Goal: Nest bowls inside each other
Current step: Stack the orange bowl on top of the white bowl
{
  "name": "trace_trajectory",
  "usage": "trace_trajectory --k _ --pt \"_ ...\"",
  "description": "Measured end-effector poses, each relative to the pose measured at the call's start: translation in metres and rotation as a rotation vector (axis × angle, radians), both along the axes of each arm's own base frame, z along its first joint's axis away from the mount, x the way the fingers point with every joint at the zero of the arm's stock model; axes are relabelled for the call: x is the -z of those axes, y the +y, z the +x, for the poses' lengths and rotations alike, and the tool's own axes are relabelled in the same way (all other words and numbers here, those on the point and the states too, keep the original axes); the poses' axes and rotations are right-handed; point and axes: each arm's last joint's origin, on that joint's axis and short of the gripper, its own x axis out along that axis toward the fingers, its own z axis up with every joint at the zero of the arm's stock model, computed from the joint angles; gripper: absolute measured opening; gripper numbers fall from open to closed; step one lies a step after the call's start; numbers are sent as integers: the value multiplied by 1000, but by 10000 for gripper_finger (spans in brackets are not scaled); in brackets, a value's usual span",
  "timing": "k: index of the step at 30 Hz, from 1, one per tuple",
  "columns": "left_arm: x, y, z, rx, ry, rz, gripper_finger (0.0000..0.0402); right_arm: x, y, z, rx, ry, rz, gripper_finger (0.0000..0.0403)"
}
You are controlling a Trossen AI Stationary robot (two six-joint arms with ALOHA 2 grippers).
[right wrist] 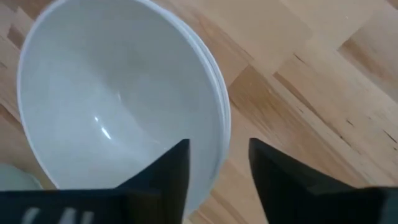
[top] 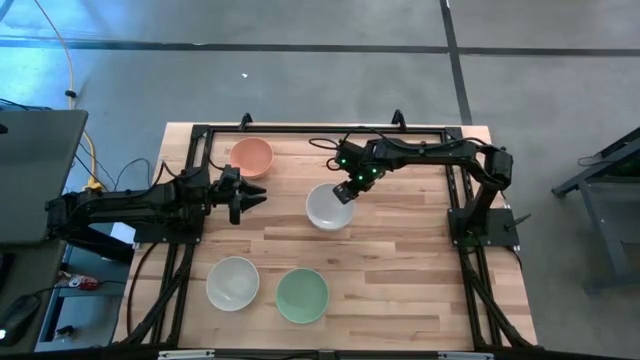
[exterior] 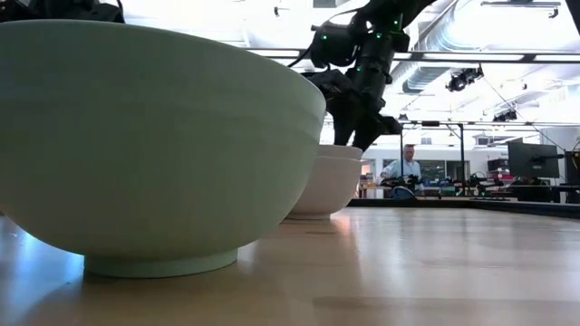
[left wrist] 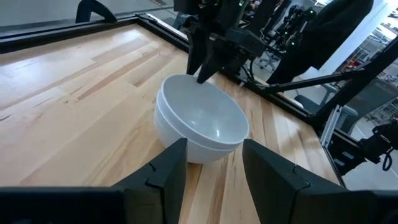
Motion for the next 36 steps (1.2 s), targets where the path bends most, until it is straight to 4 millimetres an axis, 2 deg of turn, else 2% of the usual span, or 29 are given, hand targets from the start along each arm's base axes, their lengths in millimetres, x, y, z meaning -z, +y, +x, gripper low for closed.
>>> trace_trajectory --k 6,14,18,26,30,36 --pt "0 5 -2 -145 22 64 145 -22 1 -10 -12 -49 -52 217" --pt "-4 23 -11 -460 77 110 145 -73 10 -33 -126 -231 -176 224" --pt "-26 33 -19 -528 229 189 145 -102 22 -44 -254 -385 -248 224" --pt "-92 44 -43 -669 601 382 145 -148 41 -61 -441 -691 -362 224" --pt "-102 55 -47 -627 709 270 145 -162 46 -66 -478 -800 -375 224" --pt "-75 83 -41 -439 815 -55 145 -168 48 -67 -515 -873 -349 224"
